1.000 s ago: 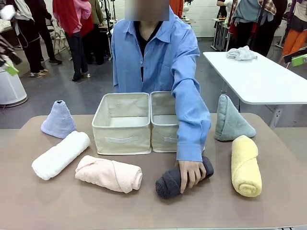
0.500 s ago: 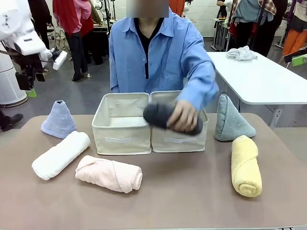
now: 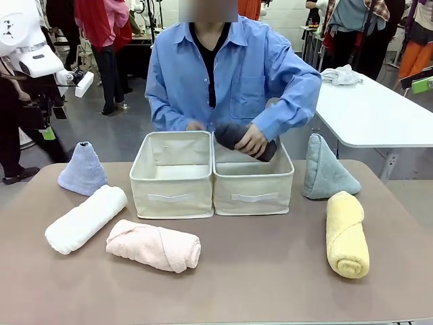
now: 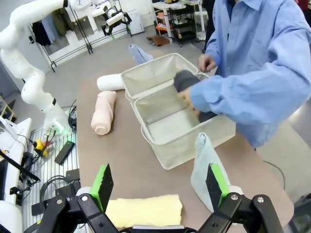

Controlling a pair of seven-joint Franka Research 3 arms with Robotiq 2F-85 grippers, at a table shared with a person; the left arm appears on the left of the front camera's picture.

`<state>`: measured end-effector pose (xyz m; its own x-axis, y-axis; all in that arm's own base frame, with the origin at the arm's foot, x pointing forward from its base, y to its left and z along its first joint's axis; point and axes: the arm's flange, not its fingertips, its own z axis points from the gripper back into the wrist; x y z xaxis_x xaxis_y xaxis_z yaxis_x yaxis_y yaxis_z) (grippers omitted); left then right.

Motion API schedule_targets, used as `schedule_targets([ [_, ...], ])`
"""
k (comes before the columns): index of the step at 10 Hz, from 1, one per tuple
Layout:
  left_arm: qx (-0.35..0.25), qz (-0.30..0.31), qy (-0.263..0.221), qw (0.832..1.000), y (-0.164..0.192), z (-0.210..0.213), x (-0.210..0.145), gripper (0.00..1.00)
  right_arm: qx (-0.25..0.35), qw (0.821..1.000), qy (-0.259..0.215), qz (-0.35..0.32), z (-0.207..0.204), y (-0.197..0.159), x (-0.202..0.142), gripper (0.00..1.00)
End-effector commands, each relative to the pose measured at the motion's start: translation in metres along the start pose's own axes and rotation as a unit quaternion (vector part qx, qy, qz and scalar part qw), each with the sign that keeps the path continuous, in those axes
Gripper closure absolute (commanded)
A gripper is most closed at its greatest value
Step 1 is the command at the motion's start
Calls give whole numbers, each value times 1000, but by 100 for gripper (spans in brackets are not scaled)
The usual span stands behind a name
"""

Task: Sort the towels based on their folding style.
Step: Pick up one triangle-folded towel and place it in the left Fabric basket.

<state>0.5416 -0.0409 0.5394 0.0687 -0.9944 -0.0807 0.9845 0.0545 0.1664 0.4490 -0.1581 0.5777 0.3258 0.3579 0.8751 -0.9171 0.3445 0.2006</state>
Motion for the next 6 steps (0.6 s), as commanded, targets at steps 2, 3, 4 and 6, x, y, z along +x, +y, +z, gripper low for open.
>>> schedule_targets([
  [2, 10, -3, 15, 1000, 0, -4, 4, 0, 2, 1000, -2, 0, -1, -1, -1, 0],
  [3, 0, -5, 6, 1000, 0, -3, 2, 0, 2, 1000, -2, 0, -1, -1, -1, 0],
  [4, -10, -62, -3, 998, 10, -17, 7, 0, 2, 1000, -2, 0, -1, -1, -1, 0],
  [6, -24, -104, -26, 994, 28, -28, 6, 0, 2, 1000, -2, 0, -1, -1, -1, 0],
])
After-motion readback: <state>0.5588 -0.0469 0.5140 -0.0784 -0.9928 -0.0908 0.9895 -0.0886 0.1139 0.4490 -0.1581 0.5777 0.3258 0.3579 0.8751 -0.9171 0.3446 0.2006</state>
